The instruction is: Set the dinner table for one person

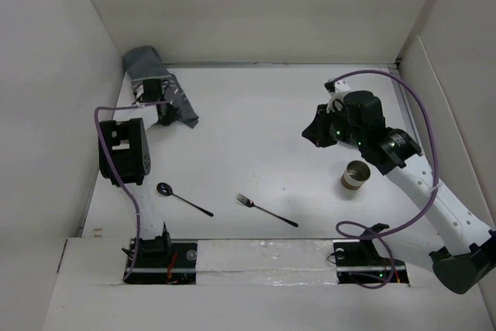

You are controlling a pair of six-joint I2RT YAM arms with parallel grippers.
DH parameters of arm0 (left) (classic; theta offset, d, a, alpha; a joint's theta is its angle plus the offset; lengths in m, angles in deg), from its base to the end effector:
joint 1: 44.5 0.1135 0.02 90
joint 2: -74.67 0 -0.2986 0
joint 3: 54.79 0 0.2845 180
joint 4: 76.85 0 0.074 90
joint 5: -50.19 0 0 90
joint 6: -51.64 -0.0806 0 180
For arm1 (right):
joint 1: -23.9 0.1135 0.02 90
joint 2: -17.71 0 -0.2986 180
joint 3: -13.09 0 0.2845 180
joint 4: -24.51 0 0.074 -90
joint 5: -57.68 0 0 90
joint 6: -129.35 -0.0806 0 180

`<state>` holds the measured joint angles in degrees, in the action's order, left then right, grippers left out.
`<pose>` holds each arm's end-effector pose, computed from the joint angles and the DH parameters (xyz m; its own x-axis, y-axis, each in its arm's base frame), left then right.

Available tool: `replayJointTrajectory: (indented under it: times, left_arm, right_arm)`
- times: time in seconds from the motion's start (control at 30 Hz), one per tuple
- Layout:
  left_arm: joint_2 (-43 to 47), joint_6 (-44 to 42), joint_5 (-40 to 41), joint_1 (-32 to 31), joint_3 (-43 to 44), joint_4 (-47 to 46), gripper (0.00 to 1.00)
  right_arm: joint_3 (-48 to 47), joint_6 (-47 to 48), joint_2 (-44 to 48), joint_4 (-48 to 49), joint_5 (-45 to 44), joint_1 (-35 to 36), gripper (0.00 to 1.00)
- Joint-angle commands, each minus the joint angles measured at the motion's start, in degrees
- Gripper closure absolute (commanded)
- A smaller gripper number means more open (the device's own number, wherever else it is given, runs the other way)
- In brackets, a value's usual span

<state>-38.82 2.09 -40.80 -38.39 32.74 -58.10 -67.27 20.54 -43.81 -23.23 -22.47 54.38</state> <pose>0.5020 0.0523 0.1541 -0.4712 -0.7028 -0.5329 -0.5255 0.7089 -0.4703 0.2353 0.1545 0.3937 -0.5970 0.0172 -0.8021 -0.4610 0.8109 0.3605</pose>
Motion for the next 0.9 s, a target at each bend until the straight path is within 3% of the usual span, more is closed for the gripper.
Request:
replayJointTrajectory:
  times: [0.0,0.23,0.3,0.33,0.37,0.4,0.47,0.53,0.67,0.87]
  left_arm:
    - [5.3,0.3,-6.7,-7.4,-0.9,-4.1,1.00]
    - [9.9,-2.2,-7.9,-16.9,-3.2,-1.0,1.00]
    - [11.6,-3.6,-8.0,-17.4,-5.3,-0.4,1.00]
    - [13.5,-4.2,-7.9,-17.4,-5.8,0.9,0.94]
    - [14.9,-4.8,-7.7,-17.4,-7.4,1.3,0.86]
    - [17.8,-5.7,-7.0,-17.4,-9.2,1.7,0.67]
    - [21.0,-6.4,-5.6,-17.4,-10.7,2.5,0.52]
    - [26.3,-5.9,-1.9,-17.4,-13.8,3.3,0.45]
    - [34.8,-0.6,3.6,-17.4,-21.8,0.9,0.45]
    - [39.8,9.7,-1.8,-8.7,-33.7,-6.1,0.42]
  right_arm:
    - [-4.3,1.4,-1.8,1.8,-4.6,0.5,1.00]
    - [-5.1,2.7,-4.8,3.5,-8.5,0.5,1.00]
    - [-4.1,2.3,-5.8,5.8,-8.5,0.5,0.79]
    - [-3.4,1.9,-6.4,6.8,-8.2,0.5,0.70]
    - [-2.4,1.1,-7.1,7.6,-7.7,-0.1,0.54]
    - [-2.0,-0.2,-9.2,9.6,-7.2,-0.1,0.43]
    - [-1.8,-1.4,-12.1,11.9,-6.2,-0.1,0.37]
    - [-2.2,-3.0,-17.5,15.4,-4.0,-0.1,0.35]
    - [-5.7,-9.0,-27.4,21.0,-0.6,0.7,0.33]
    - [-16.4,-14.6,-41.9,24.5,-3.7,4.7,0.35]
